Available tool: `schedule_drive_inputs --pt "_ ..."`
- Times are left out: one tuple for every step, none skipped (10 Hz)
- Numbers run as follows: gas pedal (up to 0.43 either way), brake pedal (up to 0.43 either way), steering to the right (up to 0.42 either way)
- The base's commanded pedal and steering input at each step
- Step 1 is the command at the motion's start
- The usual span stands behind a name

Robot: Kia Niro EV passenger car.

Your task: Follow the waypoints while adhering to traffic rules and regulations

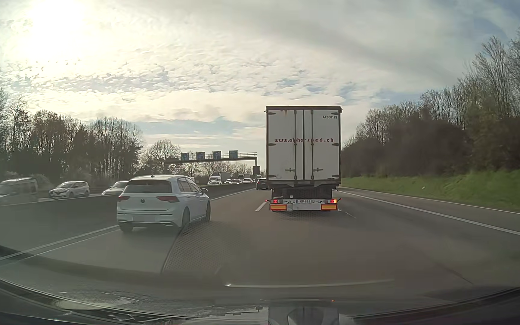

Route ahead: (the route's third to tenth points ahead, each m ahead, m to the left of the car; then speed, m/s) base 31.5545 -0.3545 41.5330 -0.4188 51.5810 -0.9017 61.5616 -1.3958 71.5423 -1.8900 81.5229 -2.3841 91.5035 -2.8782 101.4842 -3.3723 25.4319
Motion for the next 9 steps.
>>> schedule_drive_inputs --pt "0.000 0.000 0.004" --pt "0.000 0.000 0.000" --pt "0.000 0.000 -0.004" --pt "0.000 0.000 -0.004" --pt "0.000 0.000 -0.002" --pt "0.169 0.000 -0.002" --pt "0.299 0.000 -0.002" --pt "0.350 0.000 -0.002" --pt "0.378 0.000 -0.002"
